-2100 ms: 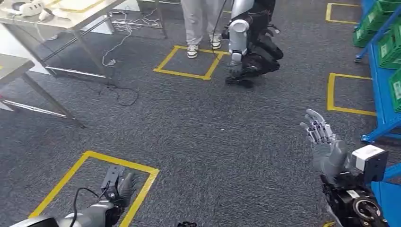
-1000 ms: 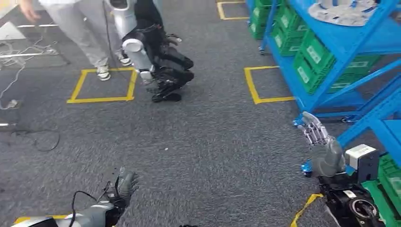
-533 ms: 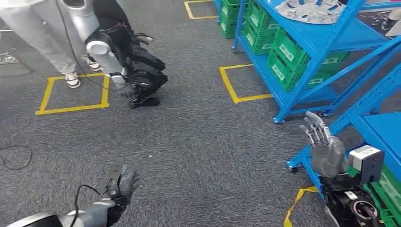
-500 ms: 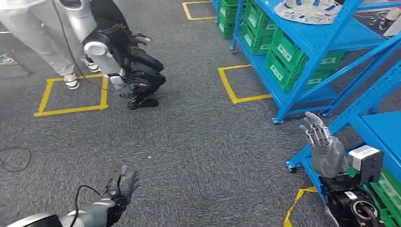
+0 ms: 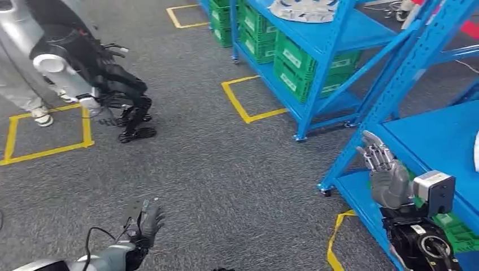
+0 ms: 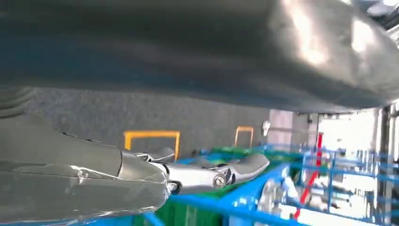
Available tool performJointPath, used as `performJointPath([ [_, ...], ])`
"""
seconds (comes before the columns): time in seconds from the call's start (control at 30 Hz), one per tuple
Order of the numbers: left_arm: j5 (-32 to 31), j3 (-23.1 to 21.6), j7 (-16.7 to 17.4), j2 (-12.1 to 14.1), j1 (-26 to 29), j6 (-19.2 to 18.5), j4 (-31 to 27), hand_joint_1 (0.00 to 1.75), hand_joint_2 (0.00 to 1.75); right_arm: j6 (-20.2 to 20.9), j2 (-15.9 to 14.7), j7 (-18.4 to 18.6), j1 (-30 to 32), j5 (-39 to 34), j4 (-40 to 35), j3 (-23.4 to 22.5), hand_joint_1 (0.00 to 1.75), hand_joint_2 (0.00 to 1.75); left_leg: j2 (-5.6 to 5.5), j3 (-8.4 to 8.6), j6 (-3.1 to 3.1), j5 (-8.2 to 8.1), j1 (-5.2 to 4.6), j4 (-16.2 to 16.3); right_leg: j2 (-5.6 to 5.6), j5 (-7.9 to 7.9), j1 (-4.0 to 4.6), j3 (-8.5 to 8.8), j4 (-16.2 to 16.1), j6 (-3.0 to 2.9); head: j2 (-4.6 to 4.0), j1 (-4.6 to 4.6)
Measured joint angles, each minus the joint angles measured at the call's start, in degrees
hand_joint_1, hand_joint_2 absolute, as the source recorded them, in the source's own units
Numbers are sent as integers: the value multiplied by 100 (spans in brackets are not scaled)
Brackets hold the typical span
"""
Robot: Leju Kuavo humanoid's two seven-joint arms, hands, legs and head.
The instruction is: Take the parts from the cabinet and place them on the table.
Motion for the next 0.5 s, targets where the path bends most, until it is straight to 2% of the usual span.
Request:
performJointPath([
  [0.03, 2, 0, -6, 2, -2, -2, 0, 0, 0, -48, 0, 11, 1, 48, -24, -2, 0, 0, -54, 50, 13, -46, -25, -40, 63, -26, 29, -32, 37, 35, 0, -2],
  [0.07, 2, 0, -15, 9, -2, -4, 0, 0, 0, -81, 2, 42, 21, 103, -55, 0, 0, 0, 31, 49, 44, -48, -26, -35, 94, -28, 22, -43, 28, 49, 0, 4],
  [0.13, -2, 0, -26, 9, -8, -9, 0, 0, 0, -168, 2, 59, 72, 192, -115, 2, 0, 0, 85, 61, 106, -76, -59, -21, 164, -34, -25, -45, 5, 123, 0, 11],
  [0.17, -4, 0, -26, -9, -18, -11, -2, 0, 0, -179, 2, 68, 93, 209, -144, 0, 0, 0, 141, 98, 159, -69, -33, -71, 199, -64, -1, -97, 10, 171, 0, 15],
  [0.2, -7, 0, -33, 0, -22, -15, -2, 0, 0, -192, 2, 68, 117, 225, -177, -4, 0, 0, 192, 133, 191, -69, -32, -101, -9, -153, -9, -104, 137, 187, 0, 24],
  [0.23, -7, 0, -41, 9, -20, -15, 0, 0, 0, -208, 0, 68, 103, 234, -210, -4, 0, 0, 235, 155, 241, -92, -41, -108, -252, -356, 6, -260, 473, 209, 0, 85],
  [0.27, -7, 0, -39, 15, -8, -15, 0, 0, 0, -225, 2, 68, 108, 238, -225, -2, 0, 0, 297, 173, 264, -106, -54, -107, -372, -604, -6, -503, 985, 230, 0, 98],
  [0.3, -7, 0, -39, 17, -2, -15, 0, 0, 0, -227, 2, 68, 134, 260, -238, 7, 0, 0, 357, 183, 280, -117, -68, -107, -423, -819, -25, -771, 1519, 244, 0, 96],
  [0.33, -7, 0, -39, 17, 4, -13, 0, 0, 0, -249, 2, 68, 166, 310, -240, 2, 0, 0, 411, 188, 289, -126, -76, -105, -439, -941, -31, -976, 1914, 256, 0, 103],
  [0.37, -7, 0, -39, 17, 12, -11, 0, 0, 0, -286, 2, 74, 195, 358, -240, -2, 0, 0, 452, 197, 285, -133, -79, -105, -448, -914, -32, -1063, 2038, 260, 0, 109],
  [0.4, -7, 0, -39, 17, 20, -4, 0, 0, 0, -317, 2, 87, 211, 421, -256, -4, 0, 0, 505, 211, 278, -146, -79, -104, -455, -748, -31, -993, 1863, 256, 0, 112],
  [0.43, -4, 0, -39, 17, 22, -2, 0, 0, 0, -350, 2, 101, 211, 480, -282, -4, 0, 0, 558, 231, 267, -158, -82, -102, -480, -484, -30, -797, 1429, 241, 0, 114],
  [0.47, -4, 0, -41, 15, 22, -2, -2, 0, 0, -363, 2, 105, 207, 527, -315, -4, 0, 0, 615, 263, 252, -174, -84, -102, -564, -190, -24, -503, 837, 218, 0, 109],
  [0.5, -2, 0, -44, 15, 22, 0, 0, 0, 0, -409, 2, 120, 203, 577, -343, -7, 0, 0, 654, 297, 225, -195, -95, -103, -833, 41, -3, -220, 293, 183, 0, 120],
])
